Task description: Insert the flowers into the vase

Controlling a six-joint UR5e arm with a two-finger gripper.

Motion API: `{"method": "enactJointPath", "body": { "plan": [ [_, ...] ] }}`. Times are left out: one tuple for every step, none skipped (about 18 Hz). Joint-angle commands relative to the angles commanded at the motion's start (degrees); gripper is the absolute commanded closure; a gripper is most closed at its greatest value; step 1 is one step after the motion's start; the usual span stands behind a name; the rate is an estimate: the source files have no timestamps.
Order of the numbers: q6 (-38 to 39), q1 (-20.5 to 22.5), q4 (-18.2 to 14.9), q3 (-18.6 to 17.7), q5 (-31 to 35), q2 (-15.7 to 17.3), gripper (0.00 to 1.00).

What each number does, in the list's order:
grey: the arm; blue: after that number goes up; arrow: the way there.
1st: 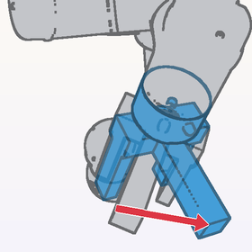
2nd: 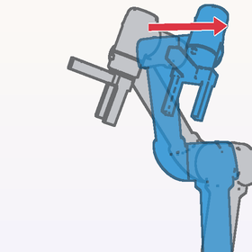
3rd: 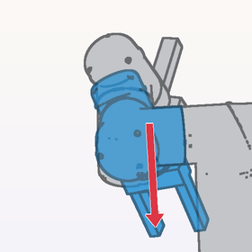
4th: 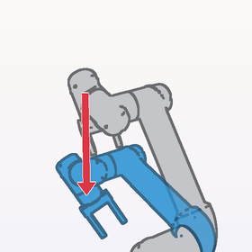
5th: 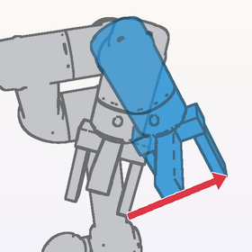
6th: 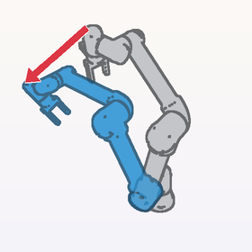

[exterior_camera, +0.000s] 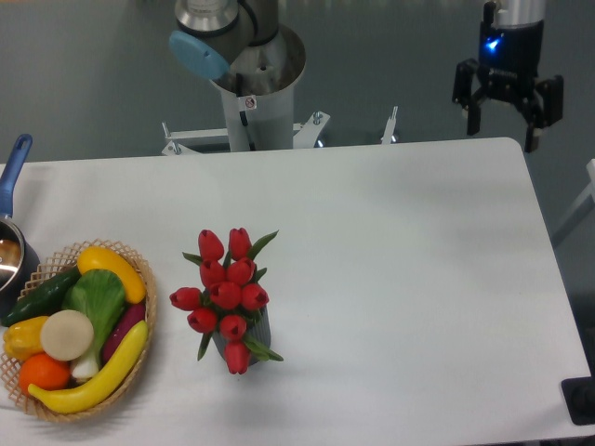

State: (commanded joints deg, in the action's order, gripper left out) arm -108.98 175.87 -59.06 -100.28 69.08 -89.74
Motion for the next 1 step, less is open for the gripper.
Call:
{"method": "enactJointPath", "body": {
  "plan": [
    [-0.1, 0.2, -0.2, 0.1, -0.1, 0.2, 0.00]
  ]
}}
